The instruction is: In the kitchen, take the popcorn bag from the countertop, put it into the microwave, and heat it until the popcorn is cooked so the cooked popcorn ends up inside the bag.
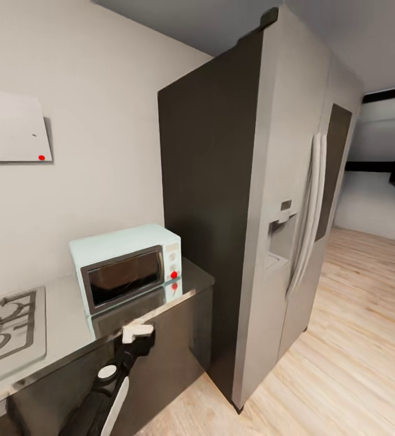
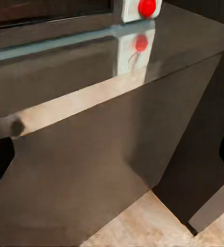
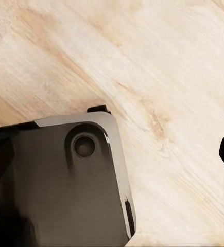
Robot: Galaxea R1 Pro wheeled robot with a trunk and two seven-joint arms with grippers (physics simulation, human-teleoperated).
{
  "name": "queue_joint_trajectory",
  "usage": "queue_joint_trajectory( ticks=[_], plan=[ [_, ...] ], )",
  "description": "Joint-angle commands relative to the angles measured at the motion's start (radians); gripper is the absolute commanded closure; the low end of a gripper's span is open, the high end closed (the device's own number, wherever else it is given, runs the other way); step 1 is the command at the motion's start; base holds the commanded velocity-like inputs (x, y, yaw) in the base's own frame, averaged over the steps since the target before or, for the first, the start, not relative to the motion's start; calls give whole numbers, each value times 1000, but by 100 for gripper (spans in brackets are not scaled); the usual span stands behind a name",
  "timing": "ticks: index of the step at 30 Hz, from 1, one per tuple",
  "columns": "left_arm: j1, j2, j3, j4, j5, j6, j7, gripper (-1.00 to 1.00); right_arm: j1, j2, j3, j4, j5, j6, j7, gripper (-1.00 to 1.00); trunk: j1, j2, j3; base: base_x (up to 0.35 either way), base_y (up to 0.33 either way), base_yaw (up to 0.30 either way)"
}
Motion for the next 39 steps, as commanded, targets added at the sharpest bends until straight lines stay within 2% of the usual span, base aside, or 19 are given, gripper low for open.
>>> queue_joint_trajectory(
  ticks=[1,3,4,6,8,11,12,13,14,15,16,17,19,21,22,25,27,33,39],
  plan=[
    [0,0,1,53,-1,-9,1,-100,-1,-1,-6,3,1,-5,2,-100,0,-1,0,-329,0,0],
    [0,6,3,252,0,-100,2,-100,-1,-1,-6,2,1,-5,2,-100,0,-1,0,-218,0,0],
    [0,12,3,325,0,-126,2,-100,-1,-1,-6,2,1,-5,2,-100,0,-1,0,-112,0,0],
    [0,34,4,550,1,-184,2,-100,-1,-1,-7,2,1,-6,2,-100,0,-1,0,-43,0,0],
    [0,55,6,700,1,-203,3,-100,-1,-1,-8,2,1,-6,2,-100,0,-1,0,-14,0,0],
    [0,94,5,851,2,-199,3,-100,-1,-1,-9,2,1,-6,2,-100,0,-1,0,-4,0,0],
    [0,114,5,892,2,-196,2,-100,-1,-1,-9,1,1,-6,2,-100,0,-1,0,-1,0,0],
    [3,154,4,939,2,-138,-2,-100,-1,-1,-8,1,1,-6,2,-100,0,-1,0,0,0,0],
    [8,164,4,947,2,-88,-3,-100,-1,-1,-7,1,1,-7,2,-100,0,-1,0,0,0,0],
    [27,173,3,954,2,-7,-4,-100,-1,-1,-7,1,1,-8,2,-100,0,-1,0,0,0,0],
    [38,175,3,956,2,18,-5,-100,-1,-1,-7,1,1,-9,2,-100,0,-1,0,0,0,0],
    [64,178,3,958,2,60,-5,-100,-1,-1,-7,0,1,-9,2,-100,0,-1,0,0,0,0],
    [160,183,3,961,2,117,-6,-100,-1,-2,-7,-2,1,-8,2,-100,0,-1,0,0,0,0],
    [205,182,3,961,2,128,-6,-100,-1,-2,-6,-2,1,-9,2,-100,0,-1,0,0,0,0],
    [250,178,2,962,2,135,-6,-100,-1,-3,-4,-2,1,-8,2,-100,0,-1,0,0,0,89],
    [281,171,2,962,2,144,-6,-100,-1,-3,-3,-2,1,-8,2,-100,0,-1,0,0,0,194],
    [297,154,2,963,2,149,-7,-100,-1,-3,-3,-2,1,-8,0,-100,0,-1,0,0,0,251],
    [318,127,3,959,2,140,-5,-100,-1,-3,-3,-2,1,-5,-103,-100,0,-1,0,0,0,272],
    [320,124,4,956,1,137,-1,-100,-1,-2,-5,-2,1,-1,-131,-100,0,-1,0,0,0,281]
  ],
)
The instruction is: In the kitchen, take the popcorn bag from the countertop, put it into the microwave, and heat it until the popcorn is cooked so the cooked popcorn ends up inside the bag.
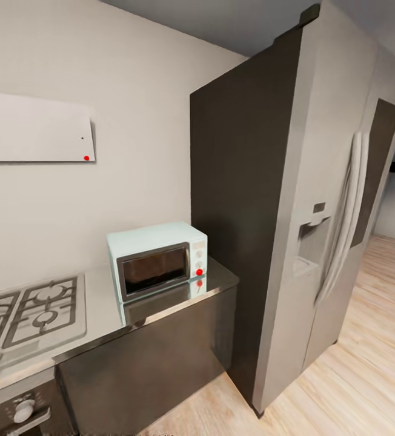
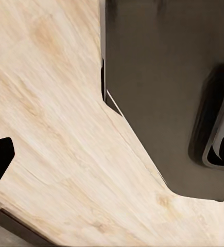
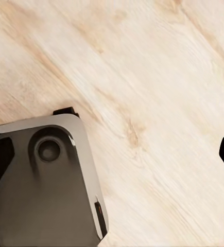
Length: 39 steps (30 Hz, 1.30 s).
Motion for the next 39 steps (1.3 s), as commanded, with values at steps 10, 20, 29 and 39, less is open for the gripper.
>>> queue_joint_trajectory(
  ticks=[10,20,29,39],
  plan=[
    [0,-9,3,-22,-1,-1,2,-100,0,9,-6,5,0,-4,4,-100,0,-1,0,0,0,287],
    [0,-9,3,-23,-1,-1,2,-100,0,10,-4,5,0,-4,5,-100,0,-1,0,0,0,287],
    [0,-9,3,-23,-1,-1,2,-100,0,10,-4,5,0,-4,5,-100,0,-1,0,0,0,280],
    [0,-9,3,-23,-1,-1,2,-100,0,10,-4,5,0,-4,5,-100,0,-1,0,0,0,271]
  ],
)
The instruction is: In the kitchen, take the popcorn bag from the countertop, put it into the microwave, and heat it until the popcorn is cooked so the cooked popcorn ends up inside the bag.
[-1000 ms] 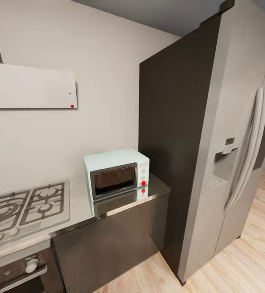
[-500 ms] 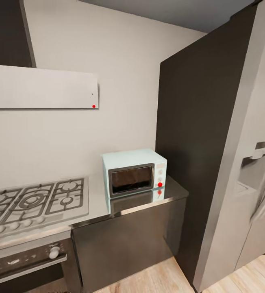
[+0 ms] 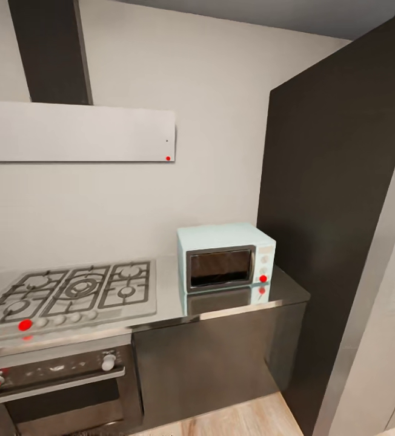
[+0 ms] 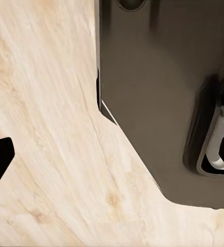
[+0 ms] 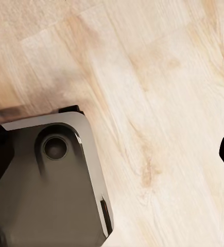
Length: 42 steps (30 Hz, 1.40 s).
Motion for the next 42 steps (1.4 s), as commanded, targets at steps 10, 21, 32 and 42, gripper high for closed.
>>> queue_joint_trajectory(
  ticks=[10,21,32,42],
  plan=[
    [0,0,1,-2,0,6,3,-100,0,-1,-6,4,0,-5,3,-100,0,-1,0,0,0,270],
    [0,0,1,-2,0,6,3,-100,0,-1,-7,4,0,-5,3,-100,0,-1,-2,0,0,261],
    [0,-20,1,-4,0,6,-1,-100,0,-1,-7,4,0,-5,3,-100,0,-1,-5,0,0,137],
    [0,-26,1,-5,0,6,-4,-100,0,-2,-16,-36,0,-25,-1,-100,0,-1,-5,0,0,1]
  ],
)
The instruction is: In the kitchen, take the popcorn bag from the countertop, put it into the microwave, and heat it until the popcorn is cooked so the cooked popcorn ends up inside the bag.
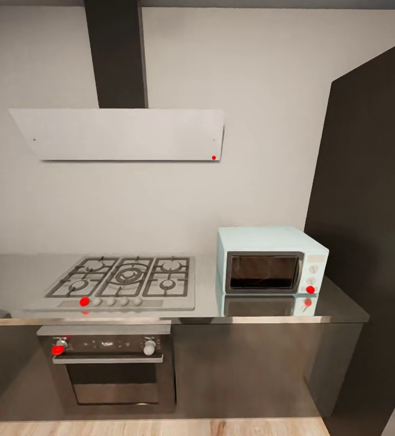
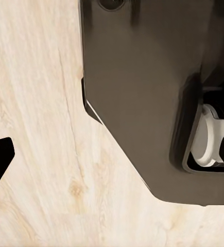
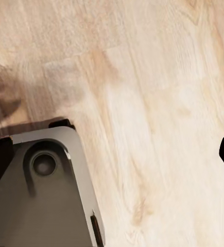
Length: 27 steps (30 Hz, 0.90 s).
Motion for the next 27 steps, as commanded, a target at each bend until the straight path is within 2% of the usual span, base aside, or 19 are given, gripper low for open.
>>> queue_joint_trajectory(
  ticks=[1,2,6,7,9,13,15,16,18,19,20,22,25,27],
  plan=[
    [0,-2,2,-2,0,6,4,-100,0,-1,-8,-25,3,-16,4,-100,0,0,0,0,0,0],
    [0,-4,2,-3,0,7,4,-100,0,2,-8,-91,3,-56,9,-100,0,0,0,0,0,0],
    [0,-4,2,-3,0,8,5,-100,0,24,-6,-200,3,-156,33,-100,0,0,0,0,0,0],
    [0,-5,2,-3,0,8,5,-100,0,32,-4,-257,2,-204,45,-100,0,0,0,0,0,0],
    [0,-5,2,-3,0,7,5,-100,0,43,11,-347,2,-249,63,-100,0,0,0,0,0,0],
    [0,-5,1,-3,0,6,5,-100,0,85,95,-550,-5,-274,74,-100,0,0,0,0,0,0],
    [0,-5,1,-3,0,6,5,-100,0,99,132,-619,-15,-274,75,-100,0,0,0,0,0,0],
    [0,-5,0,-3,0,6,5,-100,-1,109,170,-664,-49,-272,76,-100,0,0,0,0,0,0],
    [0,-6,0,-3,0,6,5,-100,-7,119,256,-721,-144,-250,74,-100,0,0,0,0,0,0],
    [0,-6,0,-3,0,6,5,-100,-16,123,317,-748,-213,-203,74,-100,0,0,0,0,0,0],
    [0,-6,0,-3,0,6,5,-100,-20,124,335,-757,-234,-182,73,-100,0,0,0,0,0,0],
    [0,-6,0,-3,0,6,5,-100,-37,126,389,-812,-305,-83,73,-100,0,0,0,0,0,0],
    [0,-6,-1,-3,0,6,5,-100,-49,127,449,-908,-349,16,72,-100,0,0,0,0,0,0],
    [0,-6,-1,-3,0,6,5,-100,-52,127,478,-951,-358,37,72,-100,0,0,0,0,0,0]
  ],
)
